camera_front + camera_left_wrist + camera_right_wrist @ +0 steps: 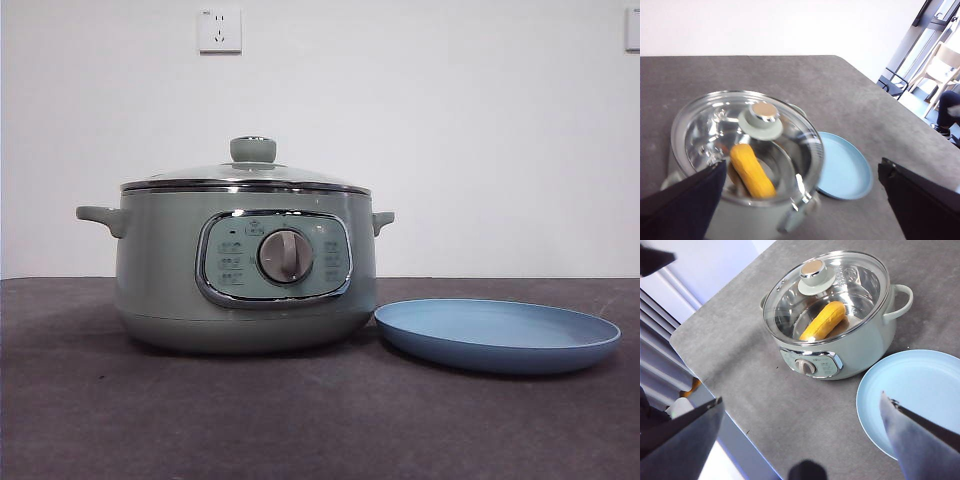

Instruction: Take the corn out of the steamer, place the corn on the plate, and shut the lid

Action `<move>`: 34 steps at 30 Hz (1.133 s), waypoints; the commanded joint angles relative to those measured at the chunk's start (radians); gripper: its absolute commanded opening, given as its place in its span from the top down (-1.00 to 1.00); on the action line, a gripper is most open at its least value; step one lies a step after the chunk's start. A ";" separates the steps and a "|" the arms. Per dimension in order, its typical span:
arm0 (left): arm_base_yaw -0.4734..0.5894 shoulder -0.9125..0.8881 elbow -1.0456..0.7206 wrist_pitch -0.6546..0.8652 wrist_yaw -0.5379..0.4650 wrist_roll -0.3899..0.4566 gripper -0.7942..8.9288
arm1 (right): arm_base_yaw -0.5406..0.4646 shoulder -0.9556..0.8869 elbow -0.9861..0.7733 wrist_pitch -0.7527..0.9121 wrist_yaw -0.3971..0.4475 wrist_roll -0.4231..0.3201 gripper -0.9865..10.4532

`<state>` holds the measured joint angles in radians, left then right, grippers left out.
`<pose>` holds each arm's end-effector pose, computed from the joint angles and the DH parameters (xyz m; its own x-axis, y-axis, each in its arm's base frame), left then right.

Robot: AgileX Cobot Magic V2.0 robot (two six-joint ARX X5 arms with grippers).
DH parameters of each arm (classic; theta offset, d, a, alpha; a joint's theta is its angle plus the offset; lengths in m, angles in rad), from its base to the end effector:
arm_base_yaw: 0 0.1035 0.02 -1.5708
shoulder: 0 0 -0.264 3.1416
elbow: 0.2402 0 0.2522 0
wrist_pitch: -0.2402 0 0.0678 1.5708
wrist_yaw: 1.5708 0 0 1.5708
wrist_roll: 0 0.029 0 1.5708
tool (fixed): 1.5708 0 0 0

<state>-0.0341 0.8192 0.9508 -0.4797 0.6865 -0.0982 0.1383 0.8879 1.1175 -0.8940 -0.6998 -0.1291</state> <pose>0.1588 -0.0238 0.3572 0.7050 -0.6583 -0.2638 0.5854 0.7502 -0.3073 0.1451 0.0391 0.3670 0.5077 0.7209 -0.4717 -0.6812 0.6711 0.2925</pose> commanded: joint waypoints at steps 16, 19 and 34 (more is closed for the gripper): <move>-0.310 0.603 0.312 0.272 -0.335 0.082 -0.32 | 0.002 0.002 0.002 0.002 0.003 0.001 -0.27; -0.338 0.674 0.327 0.307 -0.385 0.115 -0.32 | 0.002 0.002 0.002 0.002 0.003 0.001 -0.27; -0.404 0.822 0.327 0.310 -0.560 0.152 0.07 | 0.002 0.002 0.002 -0.007 0.004 0.001 -0.27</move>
<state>-0.4328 1.6382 1.2774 -0.1677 0.1310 0.0422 0.1383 0.8890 1.1175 -0.9012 -0.6964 -0.1291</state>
